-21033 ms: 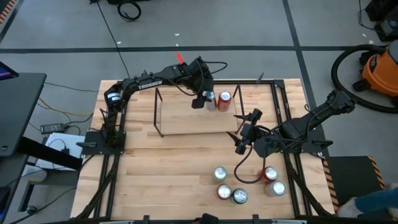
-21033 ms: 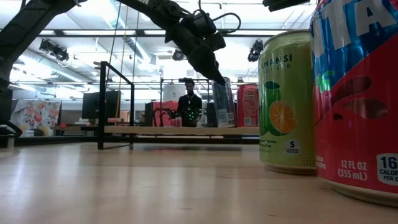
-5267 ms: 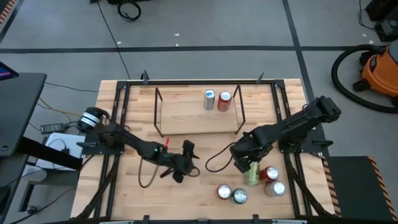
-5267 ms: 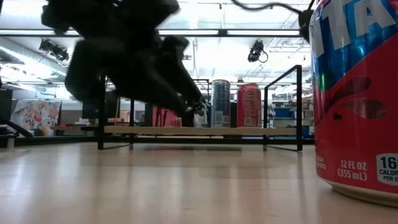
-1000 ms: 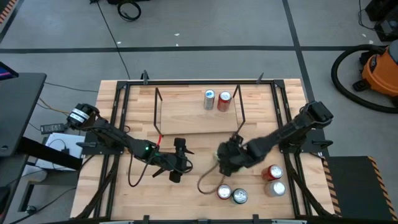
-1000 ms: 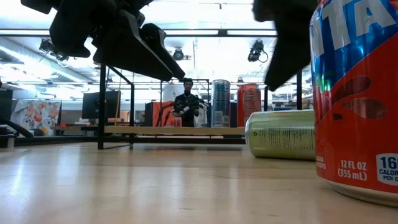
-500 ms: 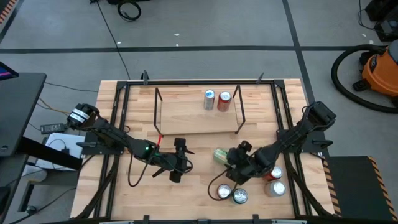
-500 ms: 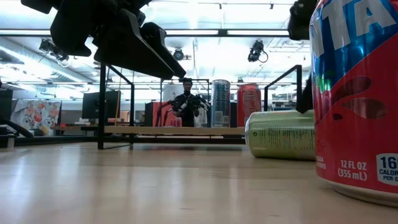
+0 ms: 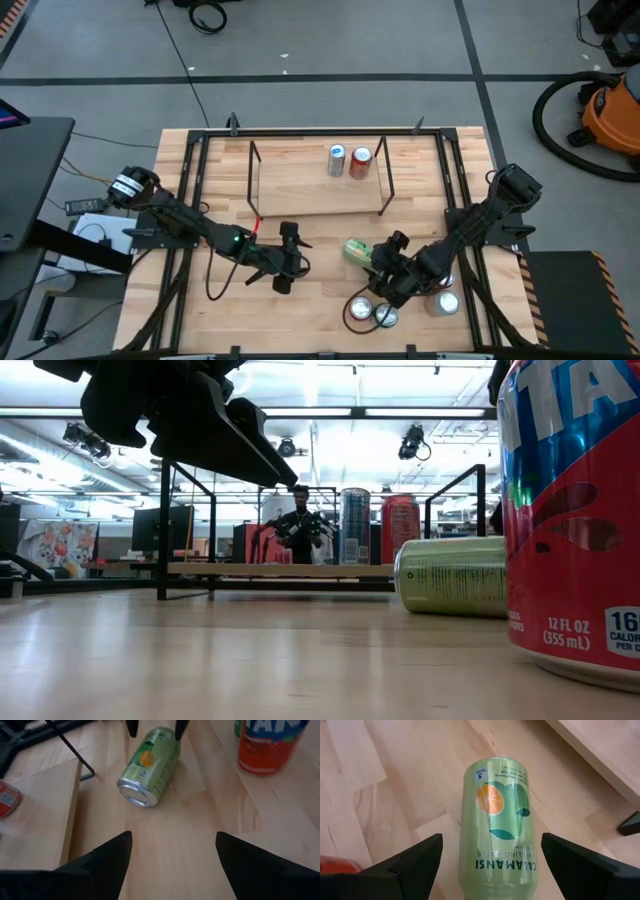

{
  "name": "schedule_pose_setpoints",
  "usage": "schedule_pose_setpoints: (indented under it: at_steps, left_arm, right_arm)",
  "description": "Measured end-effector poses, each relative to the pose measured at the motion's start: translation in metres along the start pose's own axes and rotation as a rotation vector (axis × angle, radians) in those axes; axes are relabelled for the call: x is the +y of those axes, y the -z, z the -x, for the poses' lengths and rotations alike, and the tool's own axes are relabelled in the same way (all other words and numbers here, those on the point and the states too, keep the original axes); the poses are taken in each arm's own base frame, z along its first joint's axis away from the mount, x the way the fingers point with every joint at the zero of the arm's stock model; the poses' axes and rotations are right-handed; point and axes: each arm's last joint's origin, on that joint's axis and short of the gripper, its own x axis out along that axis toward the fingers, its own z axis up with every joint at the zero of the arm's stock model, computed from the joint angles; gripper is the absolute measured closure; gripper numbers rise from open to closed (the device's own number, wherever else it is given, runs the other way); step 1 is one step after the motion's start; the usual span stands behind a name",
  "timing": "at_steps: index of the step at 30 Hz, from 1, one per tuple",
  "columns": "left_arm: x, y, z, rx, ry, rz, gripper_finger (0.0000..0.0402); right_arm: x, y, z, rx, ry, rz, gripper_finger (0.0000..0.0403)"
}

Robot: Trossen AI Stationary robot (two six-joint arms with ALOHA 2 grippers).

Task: Place canned beverage on shelf
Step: Put the light green soda can on the shelf

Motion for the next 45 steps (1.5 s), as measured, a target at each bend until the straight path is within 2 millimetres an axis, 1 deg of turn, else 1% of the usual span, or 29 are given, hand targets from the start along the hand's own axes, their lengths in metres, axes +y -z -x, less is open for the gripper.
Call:
schedule_pose_setpoints:
  at_steps: [2,6,11,16,21,29,33,39,45]
  left_arm:
    - [-0.001,-0.005,0.002,0.013,0.007,-0.009,0.0102]
    - [-0.004,-0.023,0.007,0.018,0.023,-0.024,0.0102]
    - [-0.003,-0.036,0.011,0.015,0.027,-0.047,0.0102]
    - [0.000,-0.036,0.010,0.017,0.022,-0.070,0.0102]
    - [0.004,-0.036,0.008,0.020,0.001,-0.091,0.0102]
    - [0.003,-0.036,0.009,0.019,0.004,-0.095,0.0102]
    - [0.001,-0.037,0.010,0.016,0.010,-0.099,0.0102]
    - [0.001,-0.037,0.010,0.017,0.009,-0.098,0.0102]
    - [0.001,-0.037,0.010,0.017,0.010,-0.096,0.0102]
  right_arm:
    - [0.000,0.002,0.000,-0.003,-0.005,-0.002,0.0052]
    - [-0.003,0.011,-0.007,-0.009,-0.027,-0.024,0.0052]
    - [-0.008,0.021,-0.015,0.002,-0.058,-0.041,0.0052]
    - [-0.011,0.027,-0.018,0.033,-0.064,-0.032,0.0054]
    - [-0.014,0.025,-0.021,0.065,-0.062,-0.031,0.0054]
    - [-0.019,0.026,-0.025,0.115,-0.061,-0.029,0.0055]
    - [-0.018,0.021,-0.025,0.166,-0.077,-0.003,0.0058]
    - [-0.017,0.010,-0.025,0.248,-0.091,0.035,0.0083]
    - [-0.021,0.003,-0.026,0.292,-0.126,0.031,0.0084]
